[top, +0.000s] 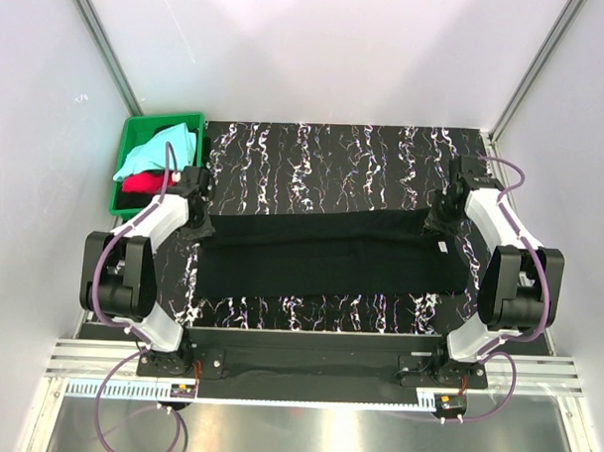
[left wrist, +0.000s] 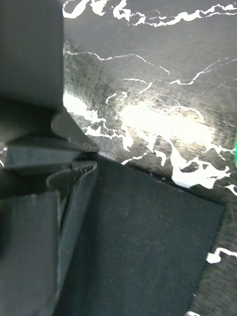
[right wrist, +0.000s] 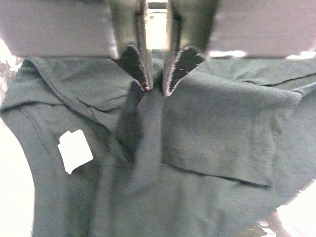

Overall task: Fold and stack the t-shirts
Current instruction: Fold the tshirt

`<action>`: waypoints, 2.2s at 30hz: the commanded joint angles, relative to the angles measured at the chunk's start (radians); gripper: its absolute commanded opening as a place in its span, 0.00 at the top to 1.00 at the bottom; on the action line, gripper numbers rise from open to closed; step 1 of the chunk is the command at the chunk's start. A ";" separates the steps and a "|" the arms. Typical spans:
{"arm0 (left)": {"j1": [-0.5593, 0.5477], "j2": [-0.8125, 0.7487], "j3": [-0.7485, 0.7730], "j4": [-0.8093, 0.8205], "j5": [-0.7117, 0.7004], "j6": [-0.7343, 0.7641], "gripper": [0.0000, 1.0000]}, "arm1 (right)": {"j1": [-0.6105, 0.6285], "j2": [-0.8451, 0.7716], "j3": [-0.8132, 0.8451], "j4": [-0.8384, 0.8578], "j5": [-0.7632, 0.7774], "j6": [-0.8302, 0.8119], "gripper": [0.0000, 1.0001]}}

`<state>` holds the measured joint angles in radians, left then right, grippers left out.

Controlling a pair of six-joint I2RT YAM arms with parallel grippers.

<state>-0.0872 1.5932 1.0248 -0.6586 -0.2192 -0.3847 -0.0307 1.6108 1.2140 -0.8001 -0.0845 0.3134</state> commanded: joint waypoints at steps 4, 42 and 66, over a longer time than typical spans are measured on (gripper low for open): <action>-0.002 -0.206 -0.002 -0.039 -0.016 -0.019 0.55 | -0.046 -0.094 -0.004 -0.045 0.074 -0.019 0.70; -0.057 0.117 0.038 0.062 0.098 0.026 0.55 | 0.267 0.386 0.269 0.190 -0.434 0.173 0.80; -0.095 -0.038 0.133 0.016 0.112 0.032 0.54 | 0.249 0.038 0.068 0.047 -0.246 0.075 0.53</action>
<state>-0.1566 1.6257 1.0966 -0.6567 -0.1265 -0.3618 0.2558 1.7622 1.1934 -0.7120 -0.4187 0.4282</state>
